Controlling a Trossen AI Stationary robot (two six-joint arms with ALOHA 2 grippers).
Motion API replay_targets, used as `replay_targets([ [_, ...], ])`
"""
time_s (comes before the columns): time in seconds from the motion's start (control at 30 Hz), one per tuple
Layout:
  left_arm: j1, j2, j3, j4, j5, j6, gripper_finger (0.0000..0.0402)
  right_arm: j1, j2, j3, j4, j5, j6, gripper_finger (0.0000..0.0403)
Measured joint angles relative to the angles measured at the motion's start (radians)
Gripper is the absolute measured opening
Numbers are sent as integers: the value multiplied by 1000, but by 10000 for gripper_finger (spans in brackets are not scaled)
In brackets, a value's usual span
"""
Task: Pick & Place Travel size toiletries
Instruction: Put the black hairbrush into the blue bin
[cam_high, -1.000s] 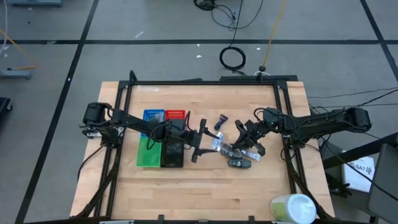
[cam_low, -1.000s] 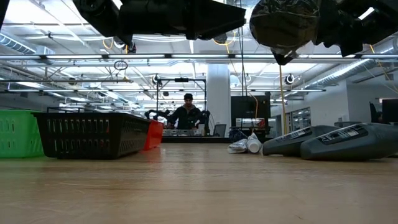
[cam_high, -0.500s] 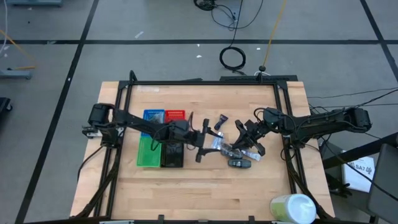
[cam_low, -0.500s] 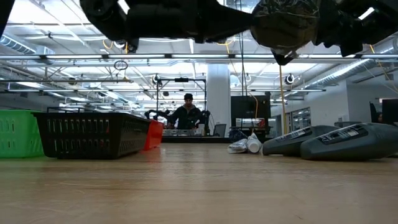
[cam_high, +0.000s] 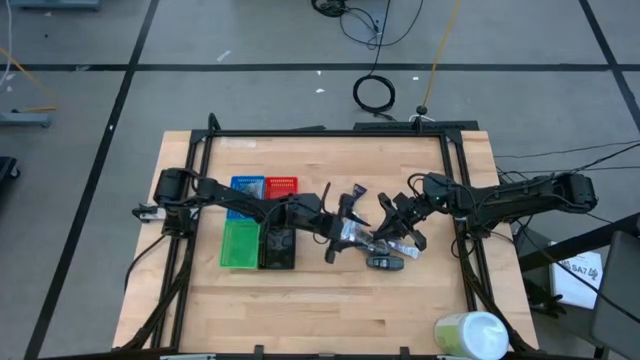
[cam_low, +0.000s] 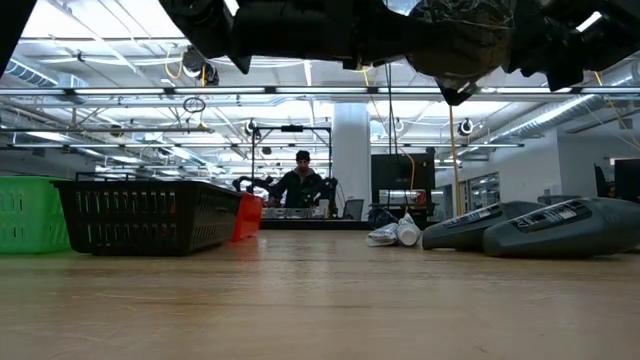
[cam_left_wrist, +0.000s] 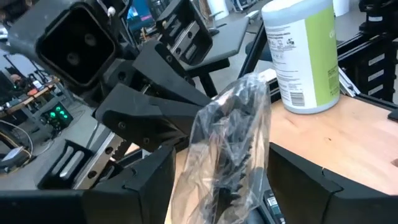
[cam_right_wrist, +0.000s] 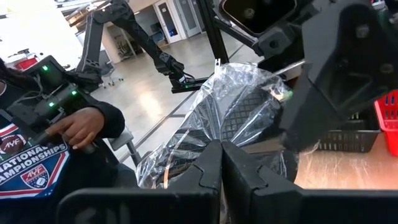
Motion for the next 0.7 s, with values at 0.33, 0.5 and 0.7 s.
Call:
replay_targets([
  [0.33, 0, -1, 0, 5, 17, 3, 133, 0, 0, 0, -6, 1, -3, 0],
  [0.5, 0, -1, 0, 11, 21, 3, 61, 0, 0, 0, -6, 1, 13, 5],
  [0.7, 0, -48, 0, -41, 87, 3, 17, 0, 0, 0, -6, 1, 9, 71],
])
